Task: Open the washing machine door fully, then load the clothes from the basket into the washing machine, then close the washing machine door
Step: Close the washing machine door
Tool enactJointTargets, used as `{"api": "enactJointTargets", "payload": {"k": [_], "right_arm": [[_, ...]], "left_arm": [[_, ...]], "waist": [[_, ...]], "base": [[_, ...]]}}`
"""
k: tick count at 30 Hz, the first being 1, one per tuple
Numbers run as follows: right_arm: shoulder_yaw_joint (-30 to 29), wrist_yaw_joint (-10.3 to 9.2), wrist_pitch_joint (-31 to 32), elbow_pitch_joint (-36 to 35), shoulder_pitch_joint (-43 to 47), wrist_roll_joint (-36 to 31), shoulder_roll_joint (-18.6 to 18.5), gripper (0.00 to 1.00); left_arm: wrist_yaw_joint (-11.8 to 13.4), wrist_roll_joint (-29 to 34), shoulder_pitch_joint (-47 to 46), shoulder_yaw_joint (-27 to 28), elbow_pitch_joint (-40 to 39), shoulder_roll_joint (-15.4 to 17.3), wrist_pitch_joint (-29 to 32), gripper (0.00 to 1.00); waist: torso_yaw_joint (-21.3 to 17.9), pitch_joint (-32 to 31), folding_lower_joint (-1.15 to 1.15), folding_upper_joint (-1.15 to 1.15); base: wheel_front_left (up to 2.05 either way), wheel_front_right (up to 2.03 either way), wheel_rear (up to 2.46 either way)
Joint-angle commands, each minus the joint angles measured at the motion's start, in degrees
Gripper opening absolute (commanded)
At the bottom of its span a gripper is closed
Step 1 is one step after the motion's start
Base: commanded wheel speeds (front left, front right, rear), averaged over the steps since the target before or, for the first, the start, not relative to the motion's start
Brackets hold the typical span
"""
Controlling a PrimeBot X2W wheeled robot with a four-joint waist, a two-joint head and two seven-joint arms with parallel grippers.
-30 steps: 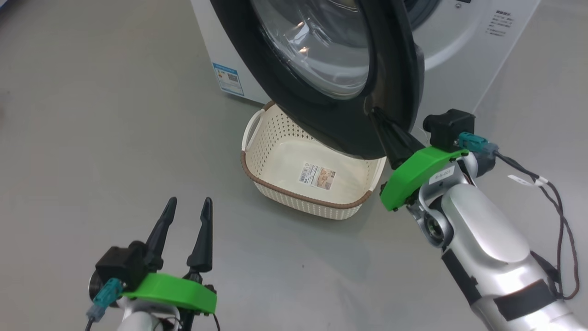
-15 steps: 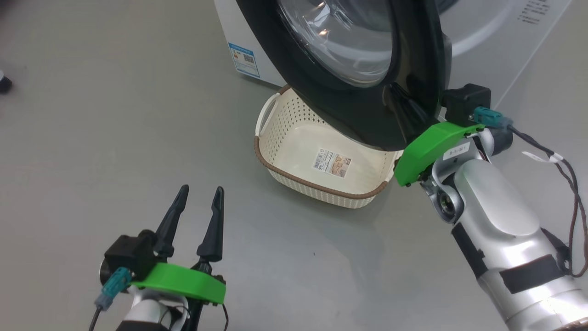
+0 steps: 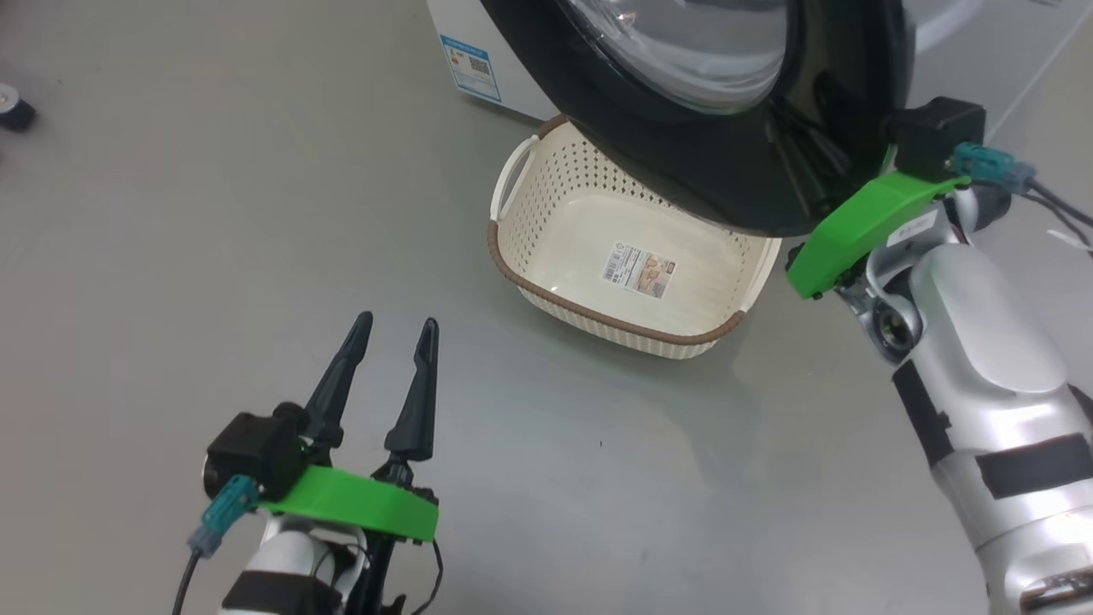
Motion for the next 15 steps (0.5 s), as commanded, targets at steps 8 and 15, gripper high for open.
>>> {"api": "enactJointTargets", "payload": {"k": [8,15], "right_arm": [[-3.4,0.2,0.7,-1.3,-6.1,-2.7,-1.7,0.0],[-5.6,0.2,1.9,-0.1,-10.3,-4.7,-3.5,0.0]], "left_arm": [[-1.5,1.7,-3.5,3.1,-1.8,-0.7,-0.6,1.0],[-2.3,2.1,-4.7,3.0,-1.7,-1.5,-0.6,1.0]], "waist": [[1.0,3.0,-0.01,0.0],[2.4,5.1,-0.01,0.0]], "base": [[0.0,0.0,0.0],[0.0,0.0,0.0]]}}
